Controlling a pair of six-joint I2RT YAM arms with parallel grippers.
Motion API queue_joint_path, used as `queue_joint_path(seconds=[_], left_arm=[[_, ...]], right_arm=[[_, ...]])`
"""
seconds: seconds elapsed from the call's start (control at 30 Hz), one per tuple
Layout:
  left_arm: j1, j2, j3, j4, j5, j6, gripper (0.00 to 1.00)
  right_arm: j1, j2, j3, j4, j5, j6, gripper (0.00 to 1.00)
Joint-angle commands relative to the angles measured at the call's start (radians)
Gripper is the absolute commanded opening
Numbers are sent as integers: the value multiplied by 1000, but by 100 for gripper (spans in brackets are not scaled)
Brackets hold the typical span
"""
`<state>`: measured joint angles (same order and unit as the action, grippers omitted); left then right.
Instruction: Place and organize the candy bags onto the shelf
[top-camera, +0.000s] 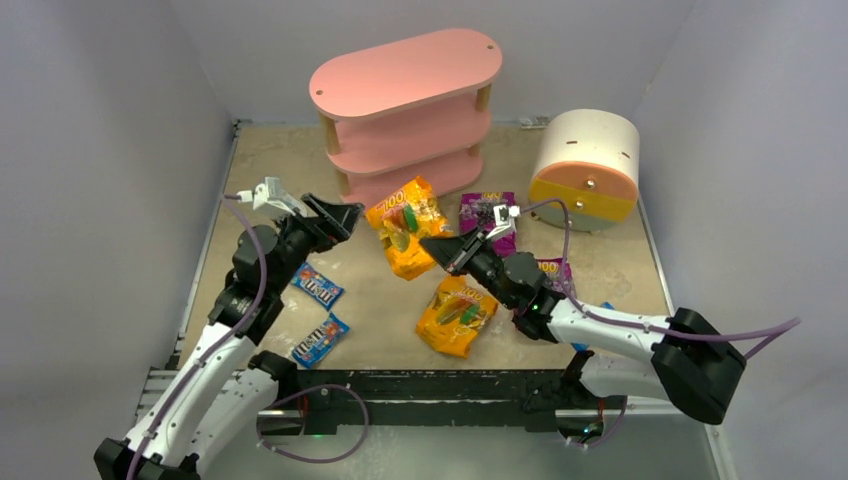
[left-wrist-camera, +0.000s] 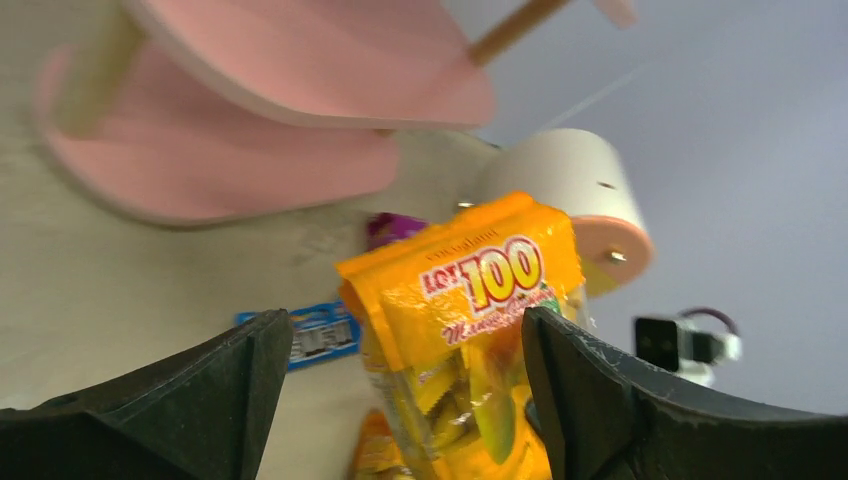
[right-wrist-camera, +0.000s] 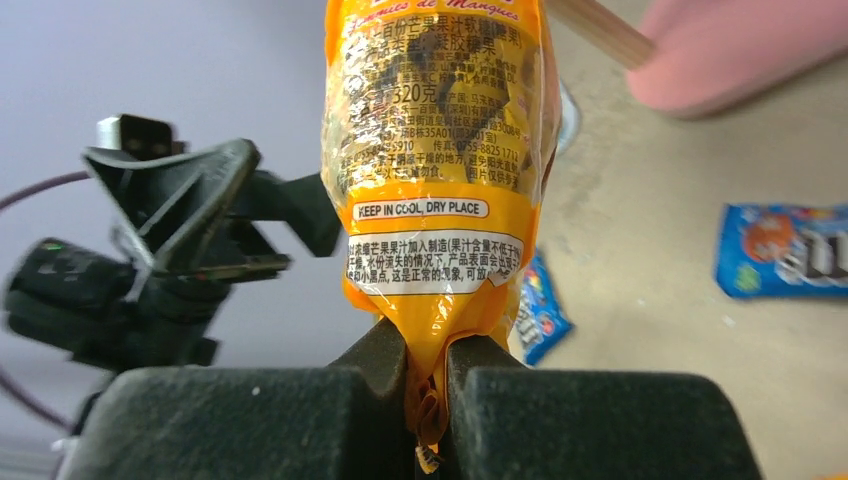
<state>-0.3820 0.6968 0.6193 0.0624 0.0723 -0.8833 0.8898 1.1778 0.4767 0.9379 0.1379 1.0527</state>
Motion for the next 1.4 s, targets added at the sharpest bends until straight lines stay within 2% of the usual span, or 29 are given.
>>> queue_joint_path(seconds=[0.0, 0.1, 0.17, 0.33, 0.63, 1.13, 1.37], left_arm=[[-1, -38, 102, -462, -334, 114, 89], [0, -60, 114, -587, -452, 100, 91], [0, -77, 104, -610, -466, 97, 93], [0, -122, 70, -573, -421, 125, 95], [0, -201, 31, -506, -332, 164, 97], [0, -247, 25, -484, -303, 175, 99], [0, -253, 22, -480, -293, 175, 100]], right_arm=[[-14, -35, -18, 16, 87, 50, 0], [-38, -10, 1, -44, 66, 59, 0], [-61, 33, 9, -58, 46, 111, 0], [-167, 224, 63, 96, -119, 238, 0], [-230, 566, 350, 222, -221, 312, 0], [-249, 816, 541, 246, -171, 318, 0], [-280, 879, 597, 146, -139, 288, 0]])
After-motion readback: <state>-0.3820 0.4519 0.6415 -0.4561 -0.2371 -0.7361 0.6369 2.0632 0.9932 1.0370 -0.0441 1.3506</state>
